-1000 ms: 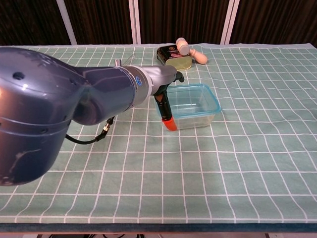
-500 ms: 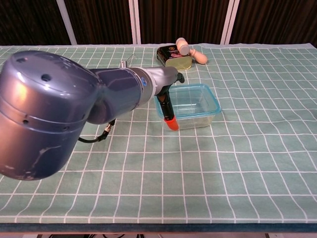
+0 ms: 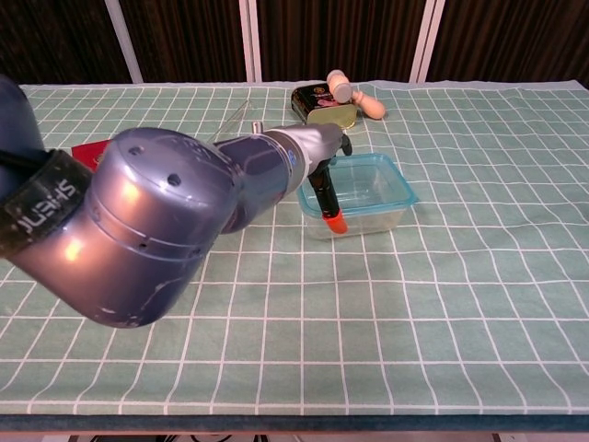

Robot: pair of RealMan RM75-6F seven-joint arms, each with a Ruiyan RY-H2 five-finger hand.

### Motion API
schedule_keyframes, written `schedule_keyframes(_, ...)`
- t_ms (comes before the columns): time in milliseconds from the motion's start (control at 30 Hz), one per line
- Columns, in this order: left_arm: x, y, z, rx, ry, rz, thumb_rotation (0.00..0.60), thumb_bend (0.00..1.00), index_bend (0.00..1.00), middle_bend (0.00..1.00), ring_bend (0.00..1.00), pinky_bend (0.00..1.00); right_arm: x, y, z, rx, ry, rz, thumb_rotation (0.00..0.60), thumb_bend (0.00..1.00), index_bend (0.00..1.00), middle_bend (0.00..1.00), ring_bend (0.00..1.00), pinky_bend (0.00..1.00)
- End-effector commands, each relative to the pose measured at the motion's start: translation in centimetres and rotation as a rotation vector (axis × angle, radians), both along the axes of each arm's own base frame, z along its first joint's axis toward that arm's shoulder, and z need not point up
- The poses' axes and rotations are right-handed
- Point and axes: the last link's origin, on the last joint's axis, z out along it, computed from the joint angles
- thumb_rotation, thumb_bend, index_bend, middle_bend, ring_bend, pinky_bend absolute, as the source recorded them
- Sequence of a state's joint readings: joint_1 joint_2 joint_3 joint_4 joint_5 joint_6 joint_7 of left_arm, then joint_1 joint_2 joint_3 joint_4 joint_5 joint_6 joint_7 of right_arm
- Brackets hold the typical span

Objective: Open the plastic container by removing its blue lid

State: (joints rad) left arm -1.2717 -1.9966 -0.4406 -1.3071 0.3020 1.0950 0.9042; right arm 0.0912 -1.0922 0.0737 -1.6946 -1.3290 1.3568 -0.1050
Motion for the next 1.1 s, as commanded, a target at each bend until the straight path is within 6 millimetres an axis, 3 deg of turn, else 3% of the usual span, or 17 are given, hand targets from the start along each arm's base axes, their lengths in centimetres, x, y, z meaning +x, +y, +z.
schedule_keyframes(33, -0.3, 0.0, -0.2, 0.029, -0.003, -0.062, 0.6, 0.22, 0.26, 0.25, 0.28, 0.41, 0.0, 0.0, 0.0, 0.001, 0.001, 0.0, 0.6, 0.24, 0.0, 0.0, 0.0, 0.0)
schedule_keyframes(233, -2.3, 0.4, 2.0, 0.026, -0.006, -0.143, 0.6, 0.22, 0.26, 0.26, 0.28, 0.41, 0.1, 0.1, -0.1, 0.012, 0.009, 0.003, 0.6, 0.24, 0.0, 0.0, 0.0, 0.0)
schedule_keyframes(467, -5.9, 0.7, 4.8, -0.149, -0.042, -0.218, 0.6, 0.21, 0.26, 0.26, 0.27, 0.4, 0.4, 0.0, -0.2, 0.014, 0.031, 0.022, 0.6, 0.24, 0.0, 0.0, 0.0, 0.0)
schedule_keyframes(733, -8.0, 0.5, 5.6, -0.294, 0.005, -0.338, 0.6, 0.21, 0.26, 0.25, 0.27, 0.39, 2.0, -0.4, -0.9, 0.012, 0.038, 0.072, 0.6, 0.24, 0.0, 0.0, 0.0, 0.0)
schedule_keyframes(867, -8.0, 0.2, 5.3, -0.334, 0.018, -0.39, 0.6, 0.21, 0.26, 0.25, 0.26, 0.39, 4.0, -1.3, -2.5, 0.04, 0.02, 0.112, 0.6, 0.24, 0.0, 0.0, 0.0, 0.0)
schedule_keyframes(1100, -7.5, 0.0, 4.7, -0.364, 0.011, -0.429, 0.6, 0.21, 0.26, 0.25, 0.26, 0.39, 9.1, -2.7, -7.6, 0.148, -0.047, 0.215, 0.6, 0.24, 0.0, 0.0, 0.0, 0.0)
